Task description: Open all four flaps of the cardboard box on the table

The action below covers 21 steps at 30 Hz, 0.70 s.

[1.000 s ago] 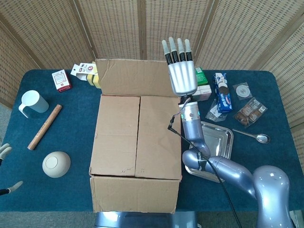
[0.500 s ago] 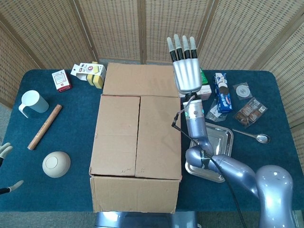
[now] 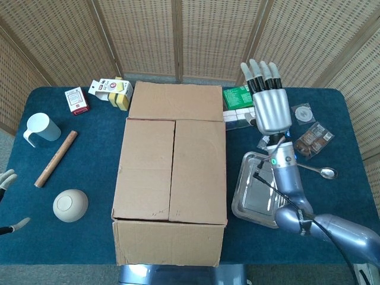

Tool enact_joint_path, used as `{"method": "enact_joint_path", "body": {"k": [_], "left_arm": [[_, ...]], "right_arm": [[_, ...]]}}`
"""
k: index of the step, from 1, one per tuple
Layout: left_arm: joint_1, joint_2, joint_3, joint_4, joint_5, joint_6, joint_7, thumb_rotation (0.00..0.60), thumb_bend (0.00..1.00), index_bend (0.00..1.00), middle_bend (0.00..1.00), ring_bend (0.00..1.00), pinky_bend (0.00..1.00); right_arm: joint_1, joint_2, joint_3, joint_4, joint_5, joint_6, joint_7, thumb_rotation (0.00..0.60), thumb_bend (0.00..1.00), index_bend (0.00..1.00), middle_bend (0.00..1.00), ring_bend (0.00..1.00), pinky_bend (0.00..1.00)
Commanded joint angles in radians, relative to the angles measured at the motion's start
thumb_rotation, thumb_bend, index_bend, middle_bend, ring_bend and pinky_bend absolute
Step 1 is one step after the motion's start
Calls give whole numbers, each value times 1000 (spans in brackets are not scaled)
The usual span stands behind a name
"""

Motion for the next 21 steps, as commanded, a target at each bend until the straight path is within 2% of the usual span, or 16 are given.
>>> {"method": "enact_joint_path", "body": {"k": [1,7,13,21], "left_arm": [[-27,19,-16,-22,6,-12,18,600,150,3,0,0,117],[-91,58,-45,-85,23,-39,52,600,150,2,0,0,119],[-163,106,-72,-157,39,-86,86,600,151,7,0,0,120],[-316,191,-97,-297,90,-235,143,600,151,27,0,0,121]], "right_arm": [[-74,66,-62,-55,-84,37,79,600,0,0,0,0,30],[-173,138,-122,-78,-162,89,194,600,0,0,0,0,29],[-270,188,-183,-58,-189,113,304,600,0,0,0,0,30],[-434,254,-275,-75,-232,195,430,600,0,0,0,0,29]]}}
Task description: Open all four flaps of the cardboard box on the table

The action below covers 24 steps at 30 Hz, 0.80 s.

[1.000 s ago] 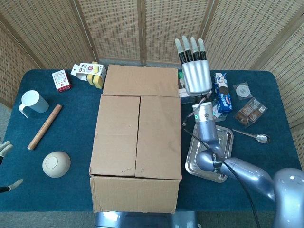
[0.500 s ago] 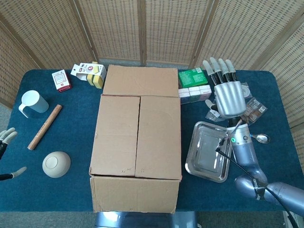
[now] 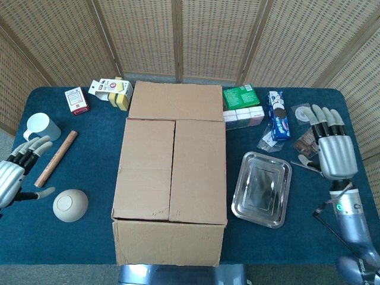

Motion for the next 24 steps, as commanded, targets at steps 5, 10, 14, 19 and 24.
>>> {"method": "enact_joint_path", "body": {"k": [5,10,14,19,24], "left_arm": [[-145,49,-37,-131,33,-143,75,600,150,11,0,0,137],[-248,-1,-87,-196,37,-212,149,600,150,0,0,0,149],[-288,-39,-104,-220,28,-244,197,600,150,0,0,0,150],[-396,-170,-143,-252,-16,-361,311,600,151,0,0,0,157],[-458,-255,-167,-266,-71,-422,395,600,150,0,0,0,163]], "right_arm": [[-128,42,-88,30,-50,53,122,600,0,0,0,0,27],[-210,48,-119,54,-86,122,203,600,0,0,0,0,26],[-239,50,-127,65,-100,143,234,600,0,0,0,0,26],[-282,62,-131,73,-118,175,306,600,0,0,0,0,25],[-297,74,-117,80,-126,181,349,600,0,0,0,0,26]]}}
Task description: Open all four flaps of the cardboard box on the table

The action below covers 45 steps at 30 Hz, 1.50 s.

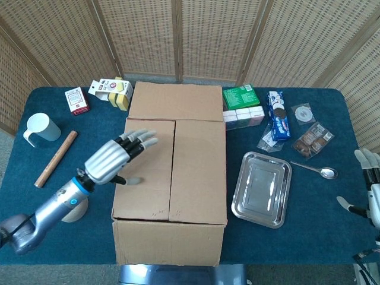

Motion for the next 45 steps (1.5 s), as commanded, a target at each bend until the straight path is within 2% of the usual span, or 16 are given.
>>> {"method": "enact_joint_path", "body": {"k": [1,12,20,33,39,45], "left_arm": [[-61,-74,-27,-20,-50,-58,80,600,150,0,0,0,165],[-116,-171,-30,-11,-116,-89,191,600,150,0,0,0,173],[-118,-178,-26,-5,-142,-76,204,600,152,0,0,0,179],[-106,-137,7,-6,-118,-37,210,600,151,0,0,0,188],[-131,-199,8,33,-125,-49,268,600,151,0,0,0,159],[-133,-248,-4,52,-115,2,298,600,152,0,0,0,144]], "right_arm": [[-11,9,12,4,2,1,30,600,0,0,0,0,26],[-28,29,30,-2,-6,-19,99,600,0,0,0,0,26],[-36,37,34,-12,-22,-22,117,600,0,0,0,0,26],[-49,51,45,-21,-39,-24,158,600,0,0,0,0,26],[-52,53,51,-26,-45,-23,167,600,0,0,0,0,26],[-56,55,52,-25,-52,-23,171,600,0,0,0,0,26]]}}
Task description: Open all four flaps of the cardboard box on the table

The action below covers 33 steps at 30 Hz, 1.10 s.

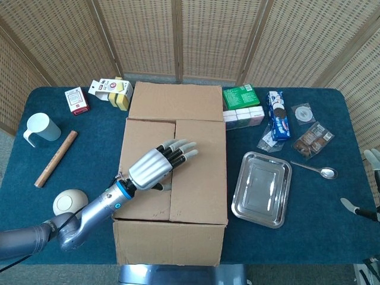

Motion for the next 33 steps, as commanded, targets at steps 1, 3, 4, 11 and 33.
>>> {"method": "enact_joint_path", "body": {"k": [1,3,4,11,33], "left_arm": [[-1,-17,-8,8,5,28,11,600,151,0,0,0,144],[0,-23,-17,10,7,47,8,600,151,0,0,0,145],[-1,-25,-22,11,7,56,5,600,151,0,0,0,146],[-23,-28,-63,-1,9,84,-6,600,151,0,0,0,152],[-333,-247,-286,168,-189,-78,54,600,151,0,0,0,170]], "right_arm": [[-1,1,0,0,-2,-3,3,600,0,0,0,0,26],[-2,1,0,-1,-6,-3,3,600,0,0,0,0,26],[-3,2,-1,-3,-10,-1,2,600,0,0,0,0,25],[-7,3,-2,-11,-19,1,-4,600,0,0,0,0,26],[-6,7,3,-6,-19,-18,13,600,0,0,0,0,25]]}}
